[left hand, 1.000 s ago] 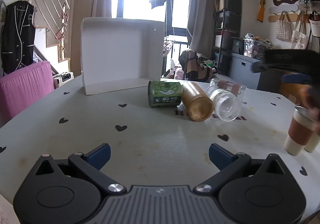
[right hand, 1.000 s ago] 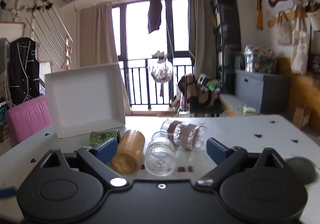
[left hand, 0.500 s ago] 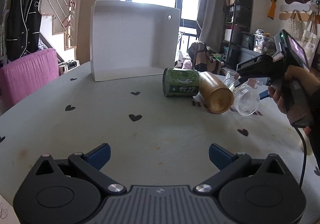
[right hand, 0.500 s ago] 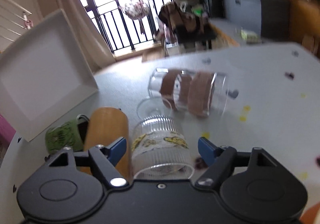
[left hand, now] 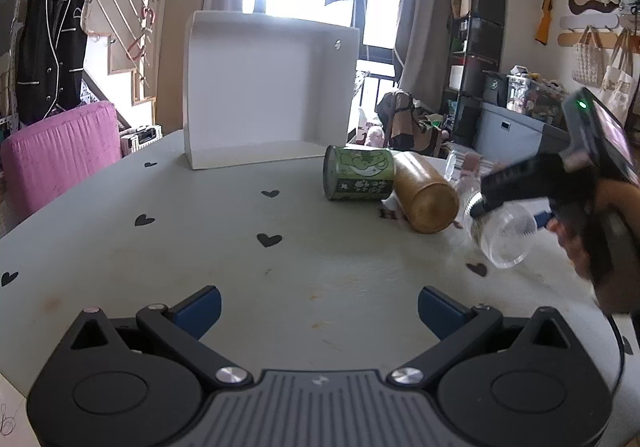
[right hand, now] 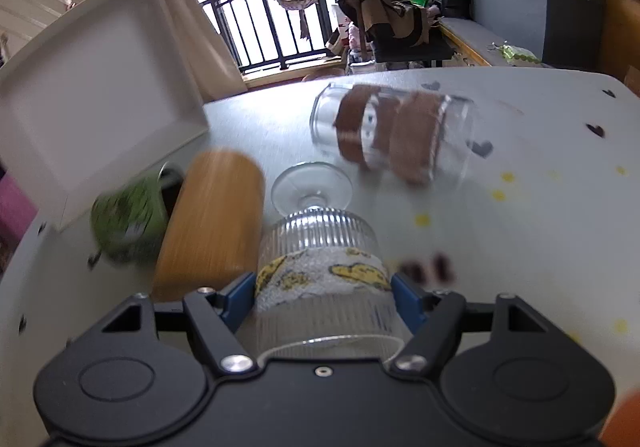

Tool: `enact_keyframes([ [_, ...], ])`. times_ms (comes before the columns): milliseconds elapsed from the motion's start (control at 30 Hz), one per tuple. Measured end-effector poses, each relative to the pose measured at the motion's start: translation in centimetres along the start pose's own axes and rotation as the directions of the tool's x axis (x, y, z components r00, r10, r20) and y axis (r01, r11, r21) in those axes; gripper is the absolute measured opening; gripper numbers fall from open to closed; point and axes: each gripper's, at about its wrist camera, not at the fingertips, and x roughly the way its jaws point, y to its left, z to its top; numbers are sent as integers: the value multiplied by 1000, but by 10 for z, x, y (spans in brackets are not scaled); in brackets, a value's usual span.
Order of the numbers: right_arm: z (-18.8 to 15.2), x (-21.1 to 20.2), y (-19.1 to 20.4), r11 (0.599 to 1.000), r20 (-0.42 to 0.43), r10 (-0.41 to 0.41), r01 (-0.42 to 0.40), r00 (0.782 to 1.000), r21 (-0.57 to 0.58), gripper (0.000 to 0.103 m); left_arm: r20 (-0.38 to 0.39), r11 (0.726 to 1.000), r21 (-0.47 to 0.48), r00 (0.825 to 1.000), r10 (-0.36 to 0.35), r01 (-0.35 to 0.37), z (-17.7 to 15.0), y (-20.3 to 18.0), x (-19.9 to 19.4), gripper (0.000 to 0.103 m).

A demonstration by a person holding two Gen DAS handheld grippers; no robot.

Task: Flip cup upright
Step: 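Move the right gripper to the clear ribbed glass lying on its side, then grasp the glass body with the right gripper and lift it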

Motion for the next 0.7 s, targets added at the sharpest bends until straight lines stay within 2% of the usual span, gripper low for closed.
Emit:
enact_keyframes([
  [133,-33,-33,-3,999,-7,25,-25,1000,-31,74,16,1000,4,1000,-7,7,-2,-3,-10,103],
  [433,-103,-105,0,969,-80,163,-175,983,-174,74,48,1000,14,999,-15,14,-1,-6,-22,103],
  [533,-119,-123,7,941,-116,218,-241,969,-239,74,64,999,42,998,-18,16,3,-8,-21,103],
  [700,-137,-136,25,849,-155,312,-348,937,-397,74,66,991,128,996,-57,48,18,-13,-4,103],
])
